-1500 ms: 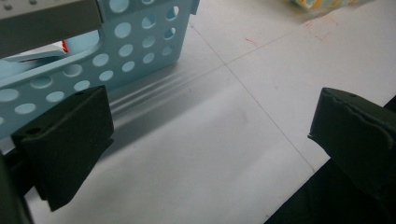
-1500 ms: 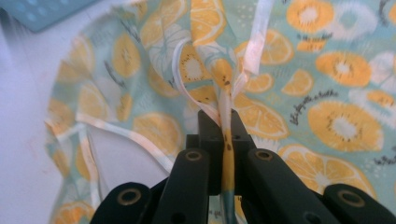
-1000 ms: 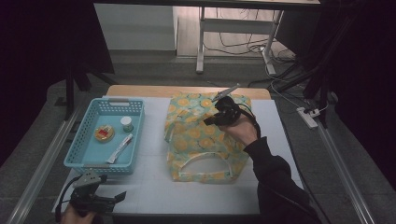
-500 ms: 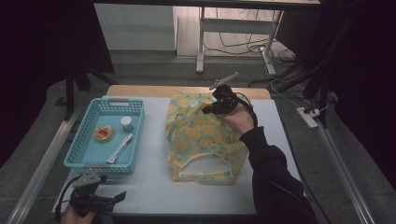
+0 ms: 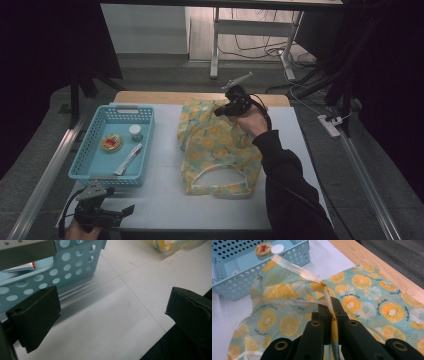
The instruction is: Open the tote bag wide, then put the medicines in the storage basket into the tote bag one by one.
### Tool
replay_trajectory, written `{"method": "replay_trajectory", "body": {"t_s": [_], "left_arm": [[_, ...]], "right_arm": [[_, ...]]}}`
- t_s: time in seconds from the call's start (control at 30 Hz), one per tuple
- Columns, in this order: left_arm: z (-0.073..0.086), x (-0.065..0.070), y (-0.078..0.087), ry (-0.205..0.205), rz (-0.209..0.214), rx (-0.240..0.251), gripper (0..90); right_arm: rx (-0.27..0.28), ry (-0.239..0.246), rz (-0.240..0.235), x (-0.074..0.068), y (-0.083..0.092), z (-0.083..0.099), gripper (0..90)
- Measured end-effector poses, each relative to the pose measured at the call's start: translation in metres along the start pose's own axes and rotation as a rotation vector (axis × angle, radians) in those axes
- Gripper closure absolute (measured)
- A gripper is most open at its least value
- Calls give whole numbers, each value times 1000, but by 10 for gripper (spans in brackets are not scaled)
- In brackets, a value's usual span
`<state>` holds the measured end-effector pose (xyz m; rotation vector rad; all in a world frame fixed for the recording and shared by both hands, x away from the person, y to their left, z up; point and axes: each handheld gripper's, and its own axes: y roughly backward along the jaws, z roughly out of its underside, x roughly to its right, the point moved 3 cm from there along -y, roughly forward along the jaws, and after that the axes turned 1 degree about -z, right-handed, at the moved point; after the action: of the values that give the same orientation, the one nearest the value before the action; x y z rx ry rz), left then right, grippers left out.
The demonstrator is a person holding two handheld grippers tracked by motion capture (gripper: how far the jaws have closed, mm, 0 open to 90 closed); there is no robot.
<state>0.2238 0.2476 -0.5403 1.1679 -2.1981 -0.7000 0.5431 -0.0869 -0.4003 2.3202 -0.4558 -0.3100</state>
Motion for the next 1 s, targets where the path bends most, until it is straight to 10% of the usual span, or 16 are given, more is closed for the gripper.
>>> {"method": "replay_trajectory", "body": {"t_s": [1.0], "left_arm": [[-1, -2, 3, 14, 12, 26, 0]], "right_arm": [[23, -1, 5, 1, 1, -2, 894]]}}
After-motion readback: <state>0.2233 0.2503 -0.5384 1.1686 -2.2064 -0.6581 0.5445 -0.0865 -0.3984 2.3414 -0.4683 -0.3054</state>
